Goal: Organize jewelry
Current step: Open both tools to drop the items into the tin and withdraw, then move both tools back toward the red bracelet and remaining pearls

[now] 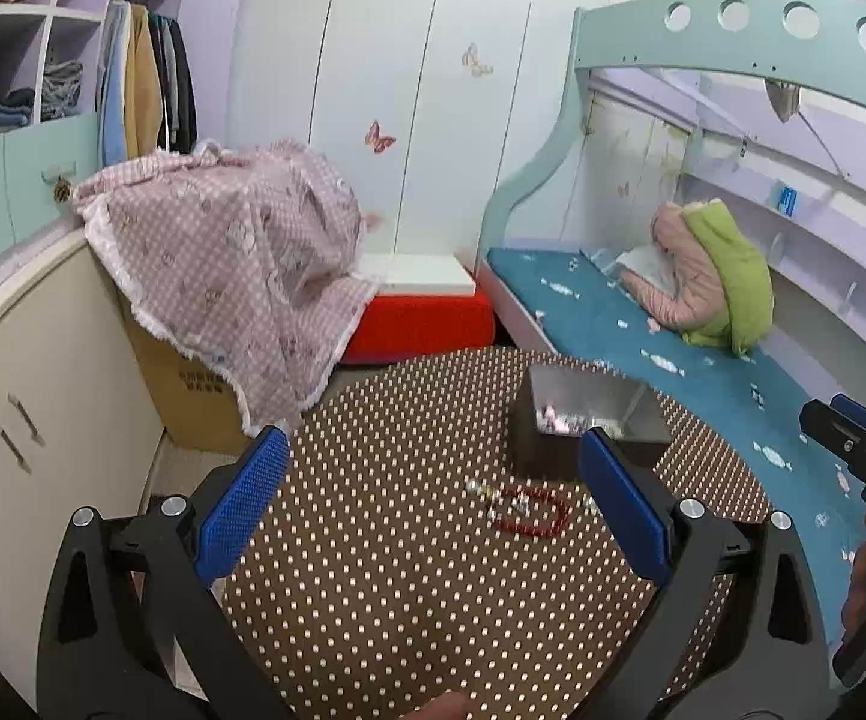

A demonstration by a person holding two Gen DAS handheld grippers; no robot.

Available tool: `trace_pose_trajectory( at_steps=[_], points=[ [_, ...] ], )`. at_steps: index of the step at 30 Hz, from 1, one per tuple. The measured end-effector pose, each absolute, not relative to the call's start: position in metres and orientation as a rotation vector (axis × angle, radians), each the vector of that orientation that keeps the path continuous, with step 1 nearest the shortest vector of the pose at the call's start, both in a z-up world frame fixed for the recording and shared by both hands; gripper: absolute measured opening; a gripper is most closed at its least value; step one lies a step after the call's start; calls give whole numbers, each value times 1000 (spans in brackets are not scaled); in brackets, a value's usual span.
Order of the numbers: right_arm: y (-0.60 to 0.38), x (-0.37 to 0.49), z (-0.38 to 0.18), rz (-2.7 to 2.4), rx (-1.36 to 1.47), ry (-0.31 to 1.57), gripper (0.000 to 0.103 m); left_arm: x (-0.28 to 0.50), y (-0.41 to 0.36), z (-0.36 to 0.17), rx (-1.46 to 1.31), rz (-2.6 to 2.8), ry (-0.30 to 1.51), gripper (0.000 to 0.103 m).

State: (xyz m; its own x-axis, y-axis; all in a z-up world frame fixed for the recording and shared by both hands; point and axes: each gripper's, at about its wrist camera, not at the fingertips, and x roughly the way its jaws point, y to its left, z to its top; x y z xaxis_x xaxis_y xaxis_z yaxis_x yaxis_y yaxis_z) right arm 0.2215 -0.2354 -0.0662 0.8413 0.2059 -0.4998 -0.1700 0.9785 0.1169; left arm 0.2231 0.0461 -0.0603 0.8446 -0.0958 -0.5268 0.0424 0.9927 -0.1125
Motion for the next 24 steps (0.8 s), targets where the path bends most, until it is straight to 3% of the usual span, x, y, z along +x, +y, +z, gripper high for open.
trace_pose_trajectory(
  at_steps=[13,24],
  points=[
    [-236,225,-87,210,65,605,96,231,33,-95,-73,-100,640,97],
    [-233,242,-116,214,56,706,96,291,4,-158,2,-101,808,96]
  ],
)
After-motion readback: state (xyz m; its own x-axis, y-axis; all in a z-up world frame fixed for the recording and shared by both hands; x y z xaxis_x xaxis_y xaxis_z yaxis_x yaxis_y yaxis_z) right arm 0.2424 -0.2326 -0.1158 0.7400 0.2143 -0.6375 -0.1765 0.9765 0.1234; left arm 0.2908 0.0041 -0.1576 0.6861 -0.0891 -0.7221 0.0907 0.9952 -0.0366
